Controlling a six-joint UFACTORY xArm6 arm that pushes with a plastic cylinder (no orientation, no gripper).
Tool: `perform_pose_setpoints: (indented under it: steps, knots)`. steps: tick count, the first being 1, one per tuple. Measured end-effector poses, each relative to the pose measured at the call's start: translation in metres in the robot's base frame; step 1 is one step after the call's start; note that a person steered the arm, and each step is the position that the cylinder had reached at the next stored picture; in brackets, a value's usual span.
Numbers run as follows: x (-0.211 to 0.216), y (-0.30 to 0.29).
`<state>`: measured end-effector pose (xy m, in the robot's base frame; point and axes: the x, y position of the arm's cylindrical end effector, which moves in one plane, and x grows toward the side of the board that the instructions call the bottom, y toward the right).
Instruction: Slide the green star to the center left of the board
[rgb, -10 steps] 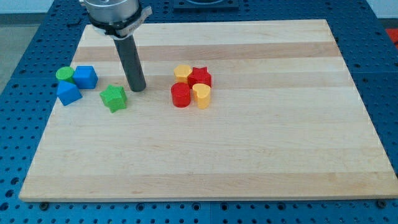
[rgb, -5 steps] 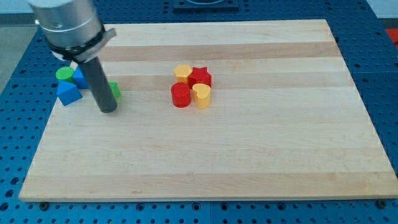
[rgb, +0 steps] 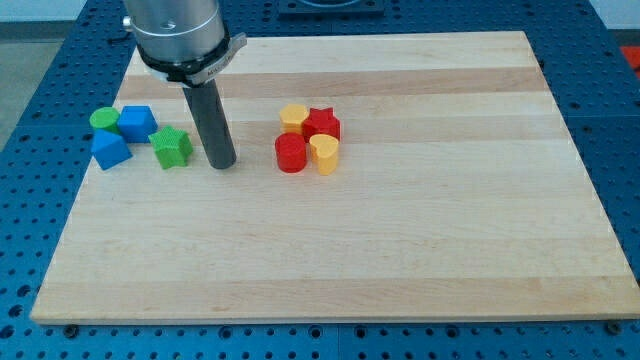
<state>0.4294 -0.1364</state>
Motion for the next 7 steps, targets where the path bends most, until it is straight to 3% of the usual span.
perform_pose_setpoints:
  steps: [7]
  knots:
    - [-0.007,-0.085]
